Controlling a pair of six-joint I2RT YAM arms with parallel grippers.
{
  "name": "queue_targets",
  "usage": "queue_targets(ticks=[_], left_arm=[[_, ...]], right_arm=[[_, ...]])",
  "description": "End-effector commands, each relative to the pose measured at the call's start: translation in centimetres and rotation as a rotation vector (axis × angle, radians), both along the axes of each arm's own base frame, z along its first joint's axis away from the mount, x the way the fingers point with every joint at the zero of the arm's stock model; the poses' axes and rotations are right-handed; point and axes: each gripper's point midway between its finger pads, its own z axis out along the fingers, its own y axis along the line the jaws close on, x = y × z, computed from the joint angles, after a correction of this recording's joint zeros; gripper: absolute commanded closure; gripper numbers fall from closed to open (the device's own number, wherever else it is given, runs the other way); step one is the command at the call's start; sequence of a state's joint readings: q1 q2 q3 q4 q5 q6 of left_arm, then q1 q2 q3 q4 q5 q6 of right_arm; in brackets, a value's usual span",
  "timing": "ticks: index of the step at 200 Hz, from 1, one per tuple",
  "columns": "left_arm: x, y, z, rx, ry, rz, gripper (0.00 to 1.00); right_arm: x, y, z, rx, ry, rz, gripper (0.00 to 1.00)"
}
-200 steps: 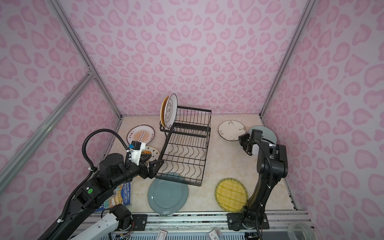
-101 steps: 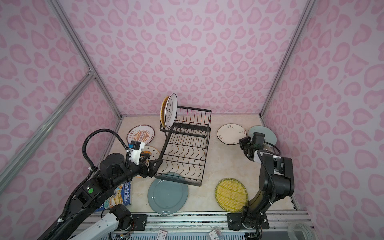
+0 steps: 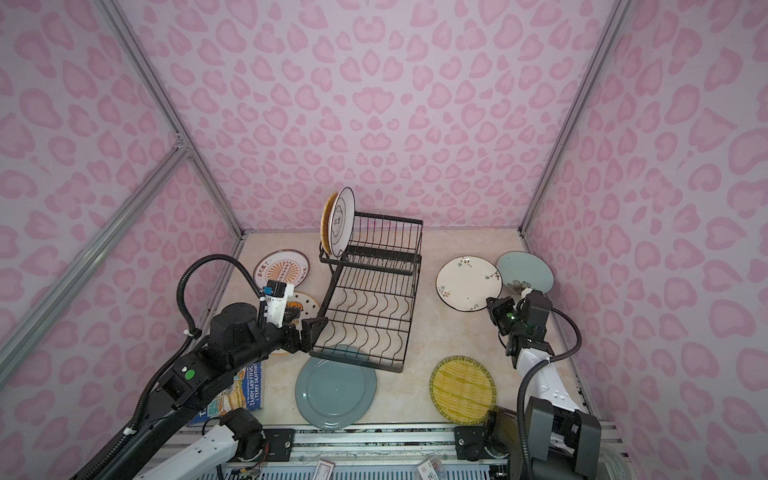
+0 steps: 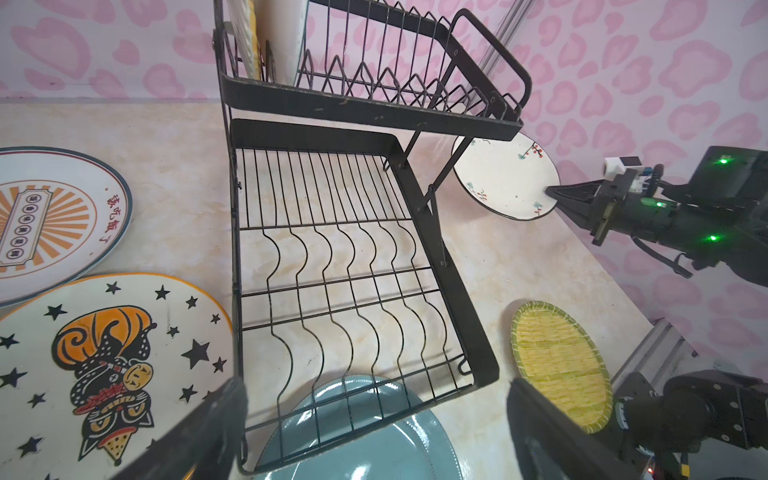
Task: Load the plates into the dish rack
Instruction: 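Slide the berry plate toward the rack with the right gripper while the left gripper approaches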
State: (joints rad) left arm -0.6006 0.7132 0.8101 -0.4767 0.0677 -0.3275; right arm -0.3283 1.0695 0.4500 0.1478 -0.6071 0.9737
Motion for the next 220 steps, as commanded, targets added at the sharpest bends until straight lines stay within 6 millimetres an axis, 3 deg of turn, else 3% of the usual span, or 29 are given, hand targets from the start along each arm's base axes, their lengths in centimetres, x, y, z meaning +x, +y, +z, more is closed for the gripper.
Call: queue_targets(ticks=[1,15,53,108,143,192,220], left_arm=[[0.5,0.2,-0.3,0.004,0.013,0.03,0.02],[0.5,-0.3,-0.7,-0.034,0.037,0.028,0.01],[-0.1,-2.1,-4.5,-0.143,0.169,0.008,0.03],[-0.7,-5.1,-5.1,-0.275,0.213,-0.025,0.02],[-0.9,-8.2,-5.7,-0.298,0.246,-0.105,0.02],[-0.6,-12.1,-5.7,-0.337,0.278,-0.179,0.0],[-0.1,-14.2,-5.9,-0.375,0.299,-0.194,0.03]], right_arm=[[-1.0,1.6,2.3,-0.004,-0.094,0.087,1.0],[-2.1,1.8,3.0,-0.03,-0.102,0.09,1.0],[-4.3,2.8,4.7,-0.019,-0.129,0.115,1.0],[-6.1,4.7,5.4,-0.02,-0.133,0.204,1.0],[-7.4,6.7,6.1,-0.02,-0.154,0.262,1.0],[-8.4,10.6,4.3,-0.036,-0.122,0.372,1.0],[-8.7,11.9,4.6,-0.044,-0.131,0.408,1.0]])
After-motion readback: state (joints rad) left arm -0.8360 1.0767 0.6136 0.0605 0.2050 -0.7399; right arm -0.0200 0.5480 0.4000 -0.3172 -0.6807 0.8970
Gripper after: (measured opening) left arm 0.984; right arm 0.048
